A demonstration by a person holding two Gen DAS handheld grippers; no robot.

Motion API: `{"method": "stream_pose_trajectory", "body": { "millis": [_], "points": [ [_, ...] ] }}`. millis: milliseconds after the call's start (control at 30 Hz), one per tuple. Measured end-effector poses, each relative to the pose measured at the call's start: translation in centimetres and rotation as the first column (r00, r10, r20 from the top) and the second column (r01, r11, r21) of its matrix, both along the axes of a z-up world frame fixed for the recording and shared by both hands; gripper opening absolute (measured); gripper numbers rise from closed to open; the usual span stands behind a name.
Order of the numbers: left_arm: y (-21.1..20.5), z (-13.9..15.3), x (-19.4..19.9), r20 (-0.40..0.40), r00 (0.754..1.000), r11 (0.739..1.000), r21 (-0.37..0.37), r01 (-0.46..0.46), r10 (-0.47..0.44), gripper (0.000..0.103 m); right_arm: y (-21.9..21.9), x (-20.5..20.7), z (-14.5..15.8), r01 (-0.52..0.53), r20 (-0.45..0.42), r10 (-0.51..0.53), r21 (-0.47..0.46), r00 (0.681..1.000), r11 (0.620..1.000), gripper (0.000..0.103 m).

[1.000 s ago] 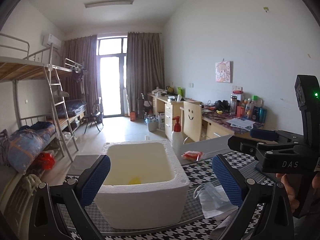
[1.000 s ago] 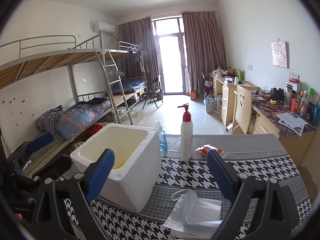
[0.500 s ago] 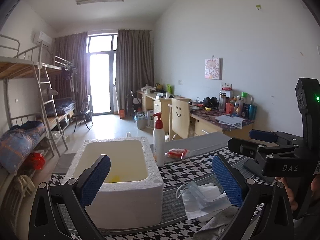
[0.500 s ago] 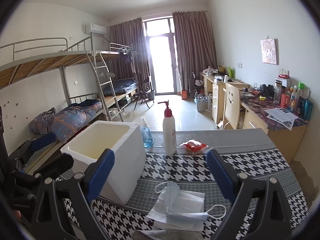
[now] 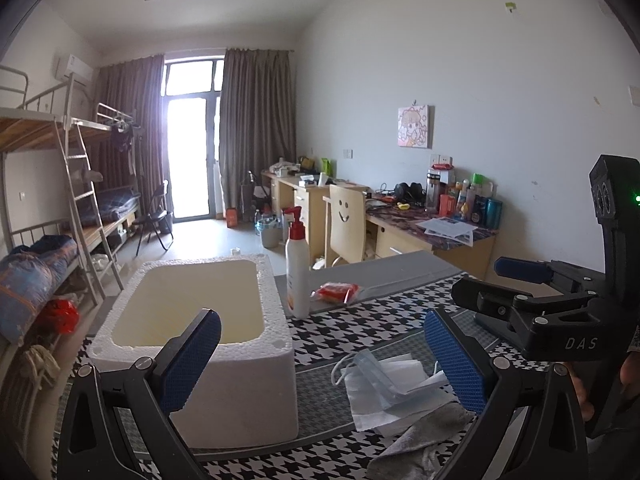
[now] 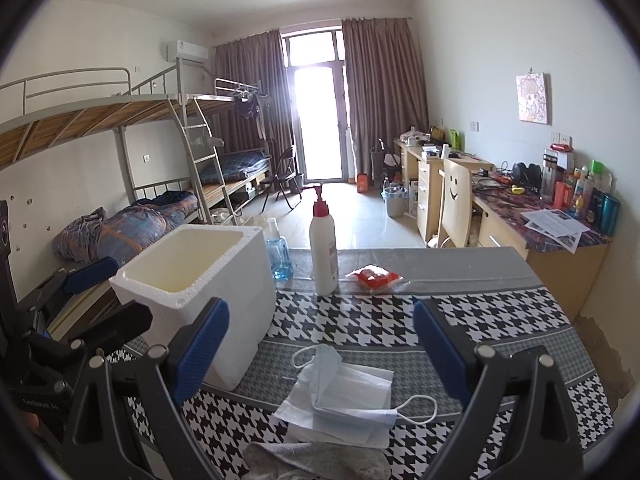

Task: Organize soft objects
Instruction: 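Move both tools down toward the blue masks and grey cloth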

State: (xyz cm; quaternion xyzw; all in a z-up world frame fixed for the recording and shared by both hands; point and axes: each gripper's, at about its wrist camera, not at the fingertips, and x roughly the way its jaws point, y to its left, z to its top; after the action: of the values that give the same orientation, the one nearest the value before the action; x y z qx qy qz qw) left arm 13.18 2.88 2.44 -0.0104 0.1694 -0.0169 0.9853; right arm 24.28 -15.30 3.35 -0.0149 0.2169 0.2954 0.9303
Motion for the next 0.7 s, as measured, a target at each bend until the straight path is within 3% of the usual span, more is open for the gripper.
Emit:
{"method": "stream_pose_trajectory", "body": {
  "millis": [700],
  "points": [
    [-0.8,-2.8,-0.2,-0.048,0.998,1.0,-0.005,0.029,-0.029,0.102,-2.0,1.0,-2.9,0.008,-0.049,-0.008,-0.016,0.999,1.0,0.095]
  ]
}}
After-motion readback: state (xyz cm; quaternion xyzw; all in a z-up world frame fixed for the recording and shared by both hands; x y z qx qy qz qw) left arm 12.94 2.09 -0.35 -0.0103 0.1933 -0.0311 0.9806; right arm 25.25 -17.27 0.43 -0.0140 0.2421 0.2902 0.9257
